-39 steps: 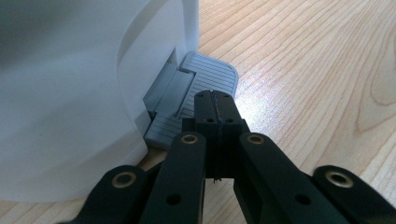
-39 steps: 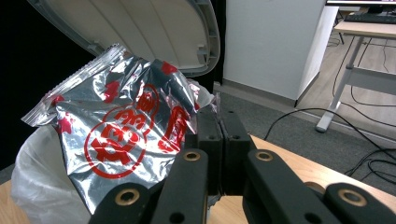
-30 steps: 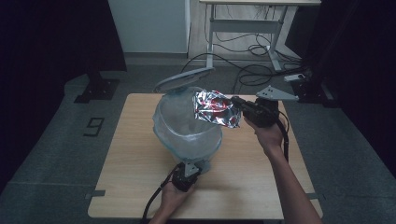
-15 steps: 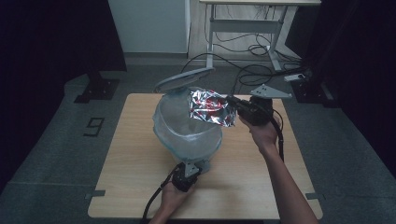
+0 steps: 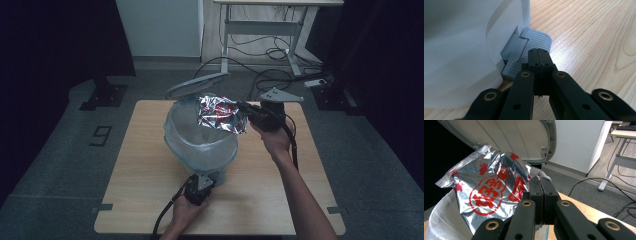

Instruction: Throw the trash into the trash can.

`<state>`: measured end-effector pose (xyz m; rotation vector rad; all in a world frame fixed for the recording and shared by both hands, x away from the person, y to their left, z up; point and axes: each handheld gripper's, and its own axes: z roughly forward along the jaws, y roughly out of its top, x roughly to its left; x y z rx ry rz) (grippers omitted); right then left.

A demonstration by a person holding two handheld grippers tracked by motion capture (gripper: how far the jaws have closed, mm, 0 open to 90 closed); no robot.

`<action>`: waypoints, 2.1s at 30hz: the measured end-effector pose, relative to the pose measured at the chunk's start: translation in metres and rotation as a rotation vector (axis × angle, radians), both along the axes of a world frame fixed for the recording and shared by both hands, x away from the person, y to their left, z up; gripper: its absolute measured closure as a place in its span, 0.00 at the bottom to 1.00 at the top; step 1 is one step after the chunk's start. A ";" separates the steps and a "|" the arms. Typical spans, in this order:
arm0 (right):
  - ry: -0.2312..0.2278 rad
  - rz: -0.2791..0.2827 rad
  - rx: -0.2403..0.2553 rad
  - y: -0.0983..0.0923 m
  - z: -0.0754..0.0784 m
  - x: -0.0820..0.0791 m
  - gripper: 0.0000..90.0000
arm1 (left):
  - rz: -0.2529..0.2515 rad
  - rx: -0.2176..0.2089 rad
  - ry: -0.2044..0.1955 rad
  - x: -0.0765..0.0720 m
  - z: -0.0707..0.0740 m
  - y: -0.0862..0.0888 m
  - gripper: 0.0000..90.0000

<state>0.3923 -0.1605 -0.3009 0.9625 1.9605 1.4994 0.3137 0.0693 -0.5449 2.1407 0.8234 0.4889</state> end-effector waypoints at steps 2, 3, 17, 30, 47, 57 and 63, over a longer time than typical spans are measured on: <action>0.001 0.001 -0.002 0.002 0.001 0.001 0.98 | 0.000 0.000 0.000 0.000 0.000 0.000 1.00; 0.001 0.001 -0.004 0.003 0.001 0.002 0.98 | 0.000 0.000 0.000 0.000 0.000 0.000 1.00; 0.005 0.011 -0.015 0.019 0.002 0.012 0.98 | -0.001 0.001 0.000 0.000 0.000 0.000 1.00; 0.012 0.026 -0.027 0.038 0.000 0.022 0.98 | -0.003 0.003 -0.002 0.000 0.000 0.000 1.00; 0.018 0.017 -0.075 0.052 -0.009 0.028 0.62 | -0.004 0.003 -0.001 0.000 0.000 0.000 1.00; 0.021 0.019 -0.062 0.041 -0.013 0.024 0.57 | -0.003 0.004 -0.003 0.000 0.000 0.000 1.00; 0.013 0.041 -0.049 0.033 -0.011 0.016 0.57 | -0.003 0.010 -0.008 -0.001 0.000 0.000 1.00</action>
